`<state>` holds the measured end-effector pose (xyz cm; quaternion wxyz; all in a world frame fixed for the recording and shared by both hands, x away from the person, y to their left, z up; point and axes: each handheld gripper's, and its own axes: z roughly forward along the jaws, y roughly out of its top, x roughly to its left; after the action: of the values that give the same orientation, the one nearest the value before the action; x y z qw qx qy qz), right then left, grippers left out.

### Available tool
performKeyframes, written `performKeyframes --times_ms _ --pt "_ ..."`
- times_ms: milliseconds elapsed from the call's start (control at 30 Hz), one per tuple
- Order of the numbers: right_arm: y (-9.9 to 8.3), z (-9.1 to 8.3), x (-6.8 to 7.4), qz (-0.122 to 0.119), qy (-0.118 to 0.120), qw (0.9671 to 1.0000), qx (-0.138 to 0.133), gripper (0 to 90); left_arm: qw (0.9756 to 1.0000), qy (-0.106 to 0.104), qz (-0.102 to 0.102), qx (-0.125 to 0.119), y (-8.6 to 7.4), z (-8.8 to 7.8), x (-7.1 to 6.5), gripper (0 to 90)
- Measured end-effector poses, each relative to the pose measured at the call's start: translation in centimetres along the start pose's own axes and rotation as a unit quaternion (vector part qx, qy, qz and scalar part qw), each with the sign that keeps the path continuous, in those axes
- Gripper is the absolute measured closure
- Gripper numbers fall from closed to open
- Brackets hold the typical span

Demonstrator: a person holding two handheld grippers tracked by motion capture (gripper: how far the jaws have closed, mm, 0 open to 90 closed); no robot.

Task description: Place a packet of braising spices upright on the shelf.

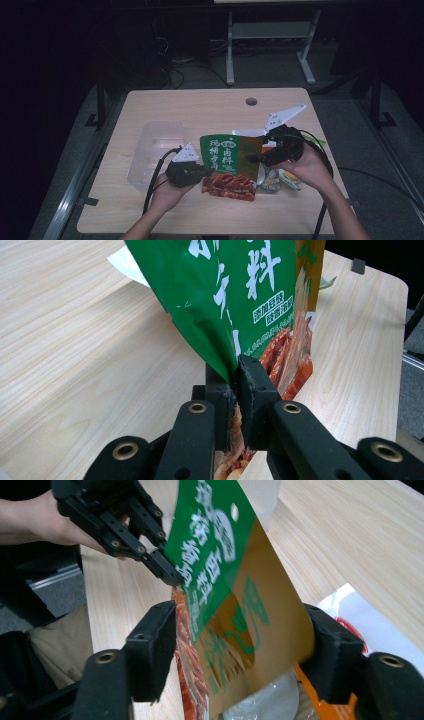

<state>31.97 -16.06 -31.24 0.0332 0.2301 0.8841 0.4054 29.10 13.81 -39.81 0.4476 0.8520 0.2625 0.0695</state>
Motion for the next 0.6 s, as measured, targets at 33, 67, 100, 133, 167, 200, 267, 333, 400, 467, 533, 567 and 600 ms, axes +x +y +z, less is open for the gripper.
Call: performKeyframes --times_ms 33,67,100,133,167,200,267,333,400,467,533,567,600 --pt "-0.3 0.1 -0.1 0.005 0.001 1.0 -0.002 33.9 1.0 0.001 0.001 0.001 0.0 0.0 0.0 83.8" --pt "-0.7 0.2 -0.3 0.008 0.003 1.0 -0.002 33.9 1.0 0.003 0.006 0.0 0.0 0.0 0.0 83.8" --pt "-1.0 0.3 -0.4 0.012 0.003 0.9999 -0.003 33.7 1.0 0.005 0.007 0.0 0.0 0.0 -0.1 83.7" --pt "-1.3 0.4 -0.5 0.016 0.004 0.9999 -0.006 33.6 0.9999 0.007 0.01 0.001 0.0 -0.1 -0.2 83.7" --pt "-1.6 0.6 -0.5 0.019 0.007 0.9998 -0.006 33.6 0.9999 0.008 0.011 0.002 0.0 -0.1 -0.3 83.6" --pt "-1.8 0.8 -0.6 0.018 0.008 0.9998 -0.006 33.7 0.9998 0.01 0.014 0.003 0.1 -0.1 -0.3 83.6" --pt "-2.3 1.1 -0.6 0.021 0.009 0.9997 -0.004 34.7 0.9997 0.013 0.02 0.007 0.1 -0.1 -0.4 83.5" --pt "-2.5 1.3 -0.6 0.021 0.01 0.9997 -0.003 35.1 0.9997 0.013 0.018 0.006 0.1 -0.1 -0.5 83.4" --pt "-2.9 1.9 -0.6 0.022 0.016 0.9996 -0.001 37.6 0.9997 0.014 0.019 0.008 0.1 -0.1 -0.5 83.4" --pt "-3.2 2.3 -0.5 0.022 0.017 0.9996 0.0 39.7 0.9997 0.013 0.017 0.007 0.0 -0.2 -0.5 83.4" --pt "-3.3 2.5 -0.5 0.022 0.019 0.9996 0.0 40.0 0.9997 0.014 0.018 0.008 0.0 -0.2 -0.5 83.4" --pt "-3.6 3.0 -0.5 0.025 0.021 0.9995 -0.002 40.7 0.9997 0.014 0.017 0.007 -0.1 -0.2 -0.5 83.4" --pt "-3.6 3.0 -0.5 0.025 0.021 0.9995 -0.002 40.7 0.9997 0.014 0.017 0.007 -0.1 -0.2 -0.5 83.4"
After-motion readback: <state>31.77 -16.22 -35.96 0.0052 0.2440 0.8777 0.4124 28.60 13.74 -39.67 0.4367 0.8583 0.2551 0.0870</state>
